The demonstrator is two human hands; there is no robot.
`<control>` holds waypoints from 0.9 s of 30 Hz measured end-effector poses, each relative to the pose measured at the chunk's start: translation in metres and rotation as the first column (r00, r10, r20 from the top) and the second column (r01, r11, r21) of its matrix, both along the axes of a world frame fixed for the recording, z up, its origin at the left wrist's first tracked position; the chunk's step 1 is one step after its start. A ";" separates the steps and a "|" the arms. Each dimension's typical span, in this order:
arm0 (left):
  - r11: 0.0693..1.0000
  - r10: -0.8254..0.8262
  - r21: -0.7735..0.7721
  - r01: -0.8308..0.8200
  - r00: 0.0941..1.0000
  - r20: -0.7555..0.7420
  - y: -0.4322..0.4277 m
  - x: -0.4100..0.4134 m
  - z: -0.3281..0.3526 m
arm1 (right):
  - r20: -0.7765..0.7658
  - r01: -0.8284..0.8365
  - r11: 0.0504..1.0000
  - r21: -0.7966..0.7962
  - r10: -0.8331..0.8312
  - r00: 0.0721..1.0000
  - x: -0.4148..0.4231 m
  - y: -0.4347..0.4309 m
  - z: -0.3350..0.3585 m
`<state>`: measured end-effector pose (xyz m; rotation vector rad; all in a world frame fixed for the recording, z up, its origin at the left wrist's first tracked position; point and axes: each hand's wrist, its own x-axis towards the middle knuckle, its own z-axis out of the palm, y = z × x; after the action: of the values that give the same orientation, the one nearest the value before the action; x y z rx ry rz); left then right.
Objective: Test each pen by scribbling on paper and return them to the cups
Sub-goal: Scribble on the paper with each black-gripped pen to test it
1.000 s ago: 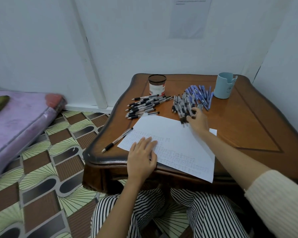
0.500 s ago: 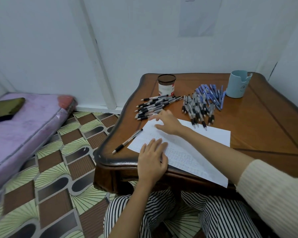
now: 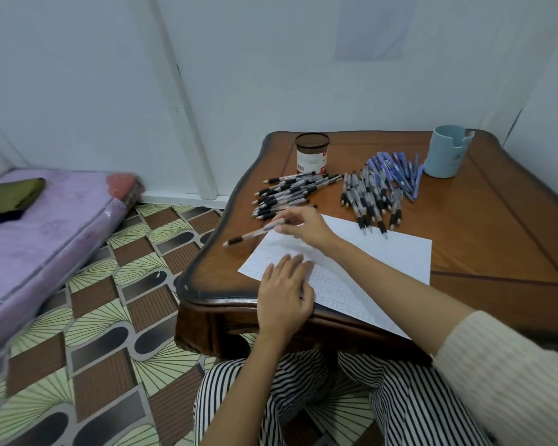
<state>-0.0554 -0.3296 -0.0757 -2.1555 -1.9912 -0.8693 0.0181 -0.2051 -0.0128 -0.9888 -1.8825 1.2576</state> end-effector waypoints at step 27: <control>1.000 -0.007 0.014 0.007 1.000 0.000 -0.001 0.000 0.001 | -0.560 0.119 0.702 -0.703 -0.648 0.516 0.123 -0.012 0.011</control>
<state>-0.0552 -0.3310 -0.0746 -2.1571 -1.9725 -0.8808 0.1414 -0.2175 -0.0018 -0.8675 -0.4871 1.6337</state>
